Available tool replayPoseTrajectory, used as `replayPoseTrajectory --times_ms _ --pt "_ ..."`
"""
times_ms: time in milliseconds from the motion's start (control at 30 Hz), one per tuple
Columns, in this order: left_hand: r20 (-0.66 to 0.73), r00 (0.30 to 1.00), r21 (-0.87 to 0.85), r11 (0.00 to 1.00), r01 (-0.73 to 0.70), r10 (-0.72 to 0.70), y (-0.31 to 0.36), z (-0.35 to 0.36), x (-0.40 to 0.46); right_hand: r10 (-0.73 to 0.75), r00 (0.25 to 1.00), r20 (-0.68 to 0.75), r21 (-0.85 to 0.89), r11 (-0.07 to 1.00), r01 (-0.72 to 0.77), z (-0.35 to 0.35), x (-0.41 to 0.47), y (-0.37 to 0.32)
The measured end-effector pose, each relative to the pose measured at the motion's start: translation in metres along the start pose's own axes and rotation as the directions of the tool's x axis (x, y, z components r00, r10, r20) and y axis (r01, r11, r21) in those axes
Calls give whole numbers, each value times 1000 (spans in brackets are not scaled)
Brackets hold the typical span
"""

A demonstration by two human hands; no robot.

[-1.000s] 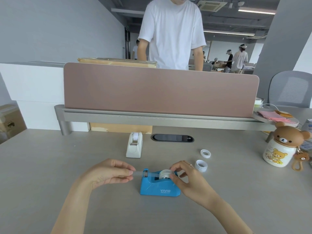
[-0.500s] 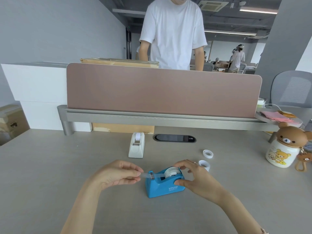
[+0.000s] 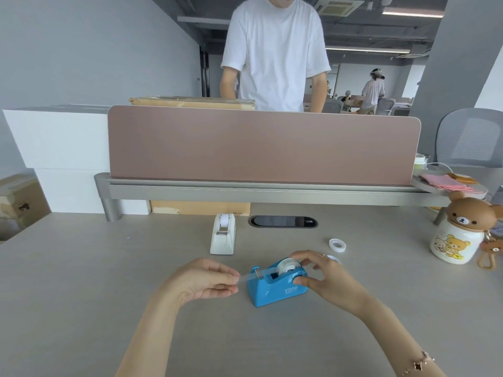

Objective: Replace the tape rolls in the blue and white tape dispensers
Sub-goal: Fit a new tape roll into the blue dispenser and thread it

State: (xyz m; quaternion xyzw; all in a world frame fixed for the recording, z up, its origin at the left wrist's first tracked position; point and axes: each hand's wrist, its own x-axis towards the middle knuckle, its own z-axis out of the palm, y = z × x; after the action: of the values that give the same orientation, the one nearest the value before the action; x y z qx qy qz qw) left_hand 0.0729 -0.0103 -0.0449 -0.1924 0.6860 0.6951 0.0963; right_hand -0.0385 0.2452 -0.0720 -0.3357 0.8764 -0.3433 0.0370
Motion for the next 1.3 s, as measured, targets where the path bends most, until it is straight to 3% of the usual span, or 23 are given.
replayPoseTrajectory --times_ms 400,833,1000,1167,1300 --pt "40 999 73 997 19 -22 -9 4 6 -1 1000 3 46 999 0 -4 0 4" --pt "2 1000 374 927 14 -16 -18 29 22 -3 1000 -2 86 996 3 -3 -3 4" --pt "-20 996 559 827 -63 90 -22 28 24 4 1000 -23 134 991 -1 1 -2 7" --pt "12 944 724 648 -235 328 -17 28 22 96 979 -180 178 982 -63 9 1 14" --pt "48 903 627 691 -360 427 -18 30 28 130 976 -173 267 960 -81 13 0 14"
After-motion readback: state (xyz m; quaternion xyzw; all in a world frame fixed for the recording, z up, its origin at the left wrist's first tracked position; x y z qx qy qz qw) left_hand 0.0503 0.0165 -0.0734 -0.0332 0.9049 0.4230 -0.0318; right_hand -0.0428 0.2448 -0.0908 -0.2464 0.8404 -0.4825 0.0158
